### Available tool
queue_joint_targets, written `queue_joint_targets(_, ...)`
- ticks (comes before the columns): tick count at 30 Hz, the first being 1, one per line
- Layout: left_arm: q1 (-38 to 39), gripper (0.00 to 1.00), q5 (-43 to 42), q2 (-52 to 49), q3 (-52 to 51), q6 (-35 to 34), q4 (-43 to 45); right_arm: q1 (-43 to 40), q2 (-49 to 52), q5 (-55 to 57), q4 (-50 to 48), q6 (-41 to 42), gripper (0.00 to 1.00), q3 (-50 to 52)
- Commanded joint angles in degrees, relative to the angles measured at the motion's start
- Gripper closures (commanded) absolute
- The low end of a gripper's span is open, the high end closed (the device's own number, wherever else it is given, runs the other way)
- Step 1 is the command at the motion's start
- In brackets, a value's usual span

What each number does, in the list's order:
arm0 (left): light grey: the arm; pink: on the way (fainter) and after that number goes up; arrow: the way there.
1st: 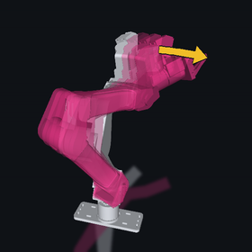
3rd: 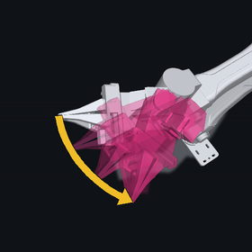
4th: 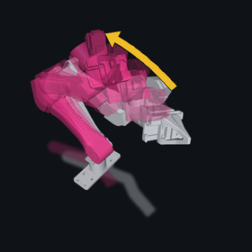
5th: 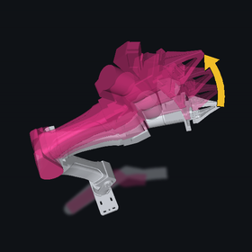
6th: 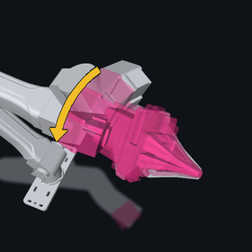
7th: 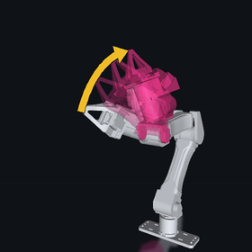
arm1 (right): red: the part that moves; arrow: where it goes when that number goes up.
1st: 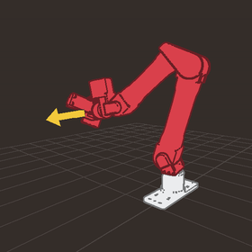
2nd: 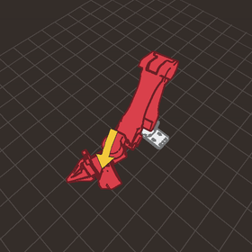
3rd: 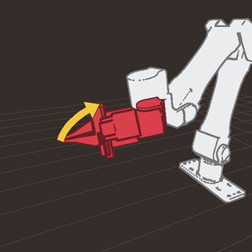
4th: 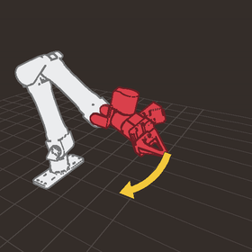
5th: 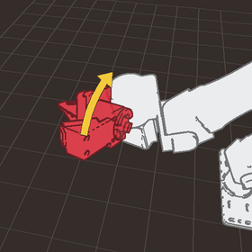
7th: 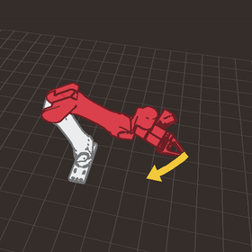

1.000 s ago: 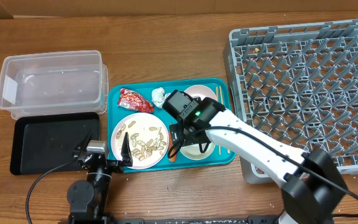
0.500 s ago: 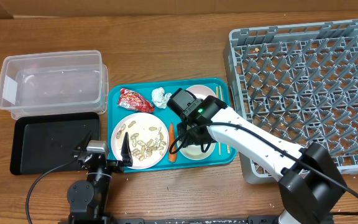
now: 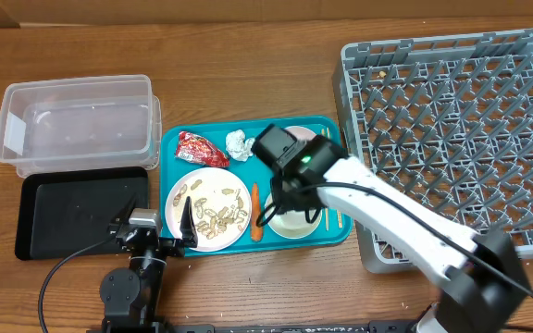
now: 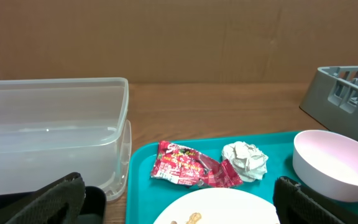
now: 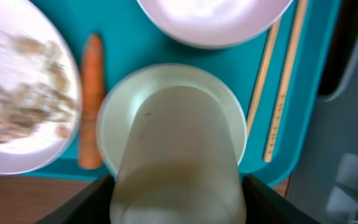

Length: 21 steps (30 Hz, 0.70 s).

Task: Sort waste into correct bins and load items into the dishwasher
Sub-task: 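Carry the white cup into the dish rack and release it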

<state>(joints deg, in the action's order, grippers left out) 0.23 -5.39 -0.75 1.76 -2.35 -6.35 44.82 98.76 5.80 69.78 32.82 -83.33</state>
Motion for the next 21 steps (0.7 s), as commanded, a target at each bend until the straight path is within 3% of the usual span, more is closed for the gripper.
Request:
queue_joint_targets(1, -0.3, 0.00, 0.0, 0.5, -0.4, 1.1, 0.2, -1.9, -7.3, 2.2, 1.7, 0.9, 0.38, -5.8)
queue_joint_targets(10, -0.3, 0.00, 0.0, 0.5, -0.4, 1.1, 0.2, -18.1, -16.2, 7.5, 11.8, 3.1, 0.39, -7.8)
queue_joint_targets(14, -0.3, 0.00, 0.0, 0.5, -0.4, 1.1, 0.2, -26.9, -16.6, 5.2, 10.4, -2.8, 0.39, -7.8)
queue_joint_targets(21, -0.3, 0.00, 0.0, 0.5, -0.4, 1.1, 0.2, -30.0, -13.3, 6.4, 6.8, -6.3, 0.38, -7.4)
